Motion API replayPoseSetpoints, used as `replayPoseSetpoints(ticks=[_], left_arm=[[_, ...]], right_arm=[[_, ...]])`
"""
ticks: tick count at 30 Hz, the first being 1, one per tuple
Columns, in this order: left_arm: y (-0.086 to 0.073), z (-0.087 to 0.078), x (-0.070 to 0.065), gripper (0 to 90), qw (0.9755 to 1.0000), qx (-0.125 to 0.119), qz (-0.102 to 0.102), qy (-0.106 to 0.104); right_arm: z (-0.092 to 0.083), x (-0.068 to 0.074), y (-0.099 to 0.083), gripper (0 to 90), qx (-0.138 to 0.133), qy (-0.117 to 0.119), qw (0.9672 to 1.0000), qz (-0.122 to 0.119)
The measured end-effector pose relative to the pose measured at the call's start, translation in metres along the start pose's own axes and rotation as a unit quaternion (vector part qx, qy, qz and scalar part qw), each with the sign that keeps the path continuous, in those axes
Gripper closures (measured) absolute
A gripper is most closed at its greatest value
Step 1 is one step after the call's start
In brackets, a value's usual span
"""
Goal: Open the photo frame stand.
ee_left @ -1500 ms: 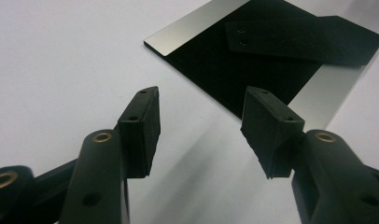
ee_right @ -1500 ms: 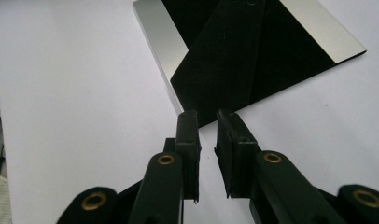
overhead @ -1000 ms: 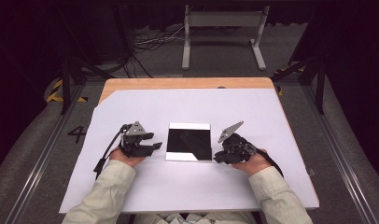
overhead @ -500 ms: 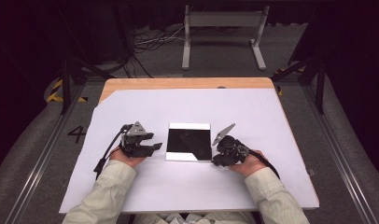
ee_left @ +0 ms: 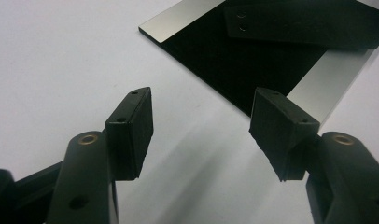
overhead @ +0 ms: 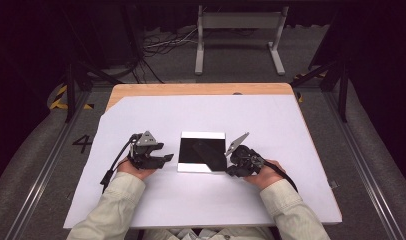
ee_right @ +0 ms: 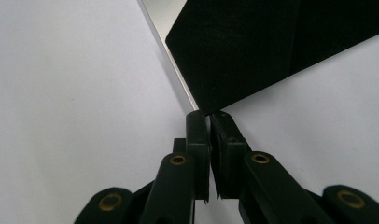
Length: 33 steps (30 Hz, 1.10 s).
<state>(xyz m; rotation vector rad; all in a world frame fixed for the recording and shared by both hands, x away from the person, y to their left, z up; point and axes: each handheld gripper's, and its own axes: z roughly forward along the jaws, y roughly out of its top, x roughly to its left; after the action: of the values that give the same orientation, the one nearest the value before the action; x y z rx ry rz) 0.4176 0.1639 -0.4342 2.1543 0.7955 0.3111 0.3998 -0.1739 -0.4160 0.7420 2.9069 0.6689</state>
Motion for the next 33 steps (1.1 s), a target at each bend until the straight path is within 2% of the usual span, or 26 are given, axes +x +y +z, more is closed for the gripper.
replayPoseSetpoints(ticks=[11,23,30,33], left_arm=[[0.0,0.0,0.0,39.5,1.0,0.002,-0.002,-0.001],[0.0,0.001,0.0,39.6,1.0,0.002,-0.001,-0.001],[0.0,0.001,-0.001,39.6,1.0,0.003,-0.001,-0.001],[0.0,0.001,-0.001,39.6,1.0,0.002,-0.001,-0.001]], right_arm=[[-0.007,0.002,0.0,89.0,-0.014,-0.002,0.9999,-0.009],[-0.02,0.004,0.001,89.3,-0.045,-0.01,0.9989,-0.012],[-0.027,0.003,0.001,89.3,-0.073,-0.01,0.9972,-0.011],[-0.03,0.003,0.001,89.4,-0.094,-0.011,0.9955,-0.01]])
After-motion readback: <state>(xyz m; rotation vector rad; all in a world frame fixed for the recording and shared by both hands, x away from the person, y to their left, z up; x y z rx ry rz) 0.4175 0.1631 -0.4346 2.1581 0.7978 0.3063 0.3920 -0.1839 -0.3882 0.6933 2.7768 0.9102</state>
